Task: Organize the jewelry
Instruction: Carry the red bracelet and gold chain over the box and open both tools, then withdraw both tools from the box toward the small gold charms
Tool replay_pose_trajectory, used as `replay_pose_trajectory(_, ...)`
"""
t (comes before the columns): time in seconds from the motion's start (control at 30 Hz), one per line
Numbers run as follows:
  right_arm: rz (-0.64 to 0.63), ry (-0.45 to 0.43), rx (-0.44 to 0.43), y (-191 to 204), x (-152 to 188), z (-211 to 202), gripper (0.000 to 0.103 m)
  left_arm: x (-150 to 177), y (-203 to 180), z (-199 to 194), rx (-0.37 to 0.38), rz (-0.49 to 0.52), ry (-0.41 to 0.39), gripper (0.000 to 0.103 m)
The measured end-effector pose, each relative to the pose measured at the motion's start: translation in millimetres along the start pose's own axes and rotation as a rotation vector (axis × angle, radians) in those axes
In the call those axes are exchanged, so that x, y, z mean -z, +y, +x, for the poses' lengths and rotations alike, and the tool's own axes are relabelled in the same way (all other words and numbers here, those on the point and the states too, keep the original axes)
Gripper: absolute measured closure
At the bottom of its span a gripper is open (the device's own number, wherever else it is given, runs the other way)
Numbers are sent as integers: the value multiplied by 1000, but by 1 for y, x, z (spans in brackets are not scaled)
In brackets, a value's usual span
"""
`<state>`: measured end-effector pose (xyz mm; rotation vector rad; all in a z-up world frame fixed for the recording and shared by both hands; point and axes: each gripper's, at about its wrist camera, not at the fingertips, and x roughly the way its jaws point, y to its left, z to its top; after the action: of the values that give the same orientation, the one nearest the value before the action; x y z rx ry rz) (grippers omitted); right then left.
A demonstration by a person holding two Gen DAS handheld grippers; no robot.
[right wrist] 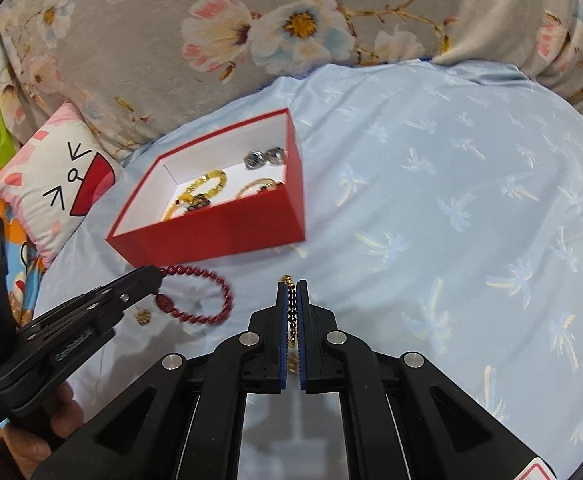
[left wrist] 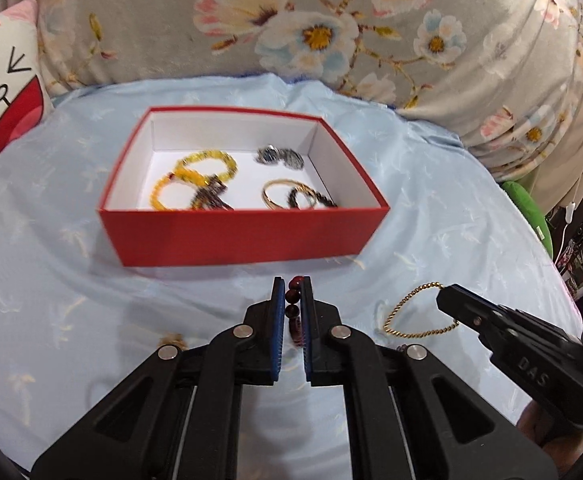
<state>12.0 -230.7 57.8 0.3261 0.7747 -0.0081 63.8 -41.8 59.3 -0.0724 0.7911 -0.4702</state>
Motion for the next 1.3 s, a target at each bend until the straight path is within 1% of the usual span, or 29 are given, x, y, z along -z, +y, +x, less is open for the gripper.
replay_pose_trajectory(0.13, -23, -24, -36, 19, -20, 1, 99, -17, 17, -22, -15, -11, -44, 96)
replay_pose_trajectory(0.27, -43, -62, -76, 36, -48, 1, 99, -44, 29, -37, -29, 0, -106, 96)
replay_pose_trajectory(0.4, -80, -87, -96, 56, -78, 11, 99, -77, 34, -36, -38, 15, -161, 96)
replay_pose_trajectory(0.47, -96, -95, -93, 63, -90, 20, 99, -92, 37, -27, -48, 19, -178, 96)
replay_pose_trajectory(0.53, -105, -99, -90, 68, -99, 30, 99, -103, 42, -16, -44, 11, -178, 96)
replay_pose_trajectory(0.63, -101, -81, -96, 69, -112, 51, 99, -112, 49, 3, -48, -2, -161, 96)
replay_pose_trajectory(0.83, -83, -15, -112, 67, -125, 99, 99, -114, 62, 41, -52, -23, -109, 96)
replay_pose_trajectory(0.97, -85, 21, -128, 69, -128, 125, 99, -115, 67, 59, -39, -34, -85, 95)
replay_pose_trajectory(1.03, -92, 9, -109, 71, -127, 129, 93, -116, 71, 62, -37, -43, -90, 95)
replay_pose_trajectory(1.07, -91, -1, -103, 72, -127, 128, 85, -116, 73, 61, -32, -51, -98, 91)
replay_pose_trajectory(1.1, -88, -10, -101, 71, -127, 125, 72, -116, 74, 60, -32, -55, -104, 87)
replay_pose_trajectory(1.13, -79, -26, -101, 69, -127, 121, 67, -116, 75, 58, -34, -59, -111, 76)
replay_pose_trajectory(1.17, -69, -39, -100, 67, -126, 117, 61, -115, 76, 54, -43, -64, -124, 69)
replay_pose_trajectory(1.3, -44, -60, -108, 59, -117, 95, 61, -108, 77, 39, -43, -76, -143, 69)
